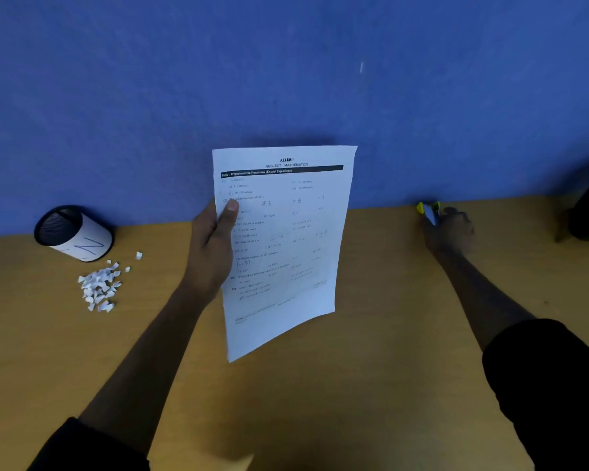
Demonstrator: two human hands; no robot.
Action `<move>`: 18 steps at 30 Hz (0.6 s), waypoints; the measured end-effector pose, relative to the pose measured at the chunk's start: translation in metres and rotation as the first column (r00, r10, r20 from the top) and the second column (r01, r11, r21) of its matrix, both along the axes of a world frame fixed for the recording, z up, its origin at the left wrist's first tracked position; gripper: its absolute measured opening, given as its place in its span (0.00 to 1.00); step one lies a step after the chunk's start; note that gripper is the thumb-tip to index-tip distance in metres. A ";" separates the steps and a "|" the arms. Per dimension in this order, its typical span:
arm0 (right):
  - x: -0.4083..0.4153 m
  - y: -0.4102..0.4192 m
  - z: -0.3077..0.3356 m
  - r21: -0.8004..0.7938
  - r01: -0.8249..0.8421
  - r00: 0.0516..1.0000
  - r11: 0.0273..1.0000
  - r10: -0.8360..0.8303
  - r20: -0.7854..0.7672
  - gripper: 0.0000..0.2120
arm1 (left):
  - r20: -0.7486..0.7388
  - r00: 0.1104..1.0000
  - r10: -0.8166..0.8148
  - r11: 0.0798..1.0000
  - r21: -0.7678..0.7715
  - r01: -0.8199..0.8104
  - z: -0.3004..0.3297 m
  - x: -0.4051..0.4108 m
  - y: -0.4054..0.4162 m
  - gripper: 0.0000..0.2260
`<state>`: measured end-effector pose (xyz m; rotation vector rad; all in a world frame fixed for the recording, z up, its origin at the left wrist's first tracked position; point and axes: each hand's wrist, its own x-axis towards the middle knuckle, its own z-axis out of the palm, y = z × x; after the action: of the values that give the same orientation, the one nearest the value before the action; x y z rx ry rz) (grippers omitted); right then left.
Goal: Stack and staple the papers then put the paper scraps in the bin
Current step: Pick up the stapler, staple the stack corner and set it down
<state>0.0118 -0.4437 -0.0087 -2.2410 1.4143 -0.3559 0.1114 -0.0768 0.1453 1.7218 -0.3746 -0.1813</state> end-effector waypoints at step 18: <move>-0.011 0.026 0.050 0.654 -0.180 0.712 0.735 -0.361 0.602 0.10 | -0.017 1.000 -0.022 0.999 -0.036 0.021 0.014 -0.014 0.001 0.10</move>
<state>0.0004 -0.4175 0.0414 -1.2027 0.9917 -0.5479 0.0970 -0.0753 0.1589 1.6801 -0.3815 -0.2033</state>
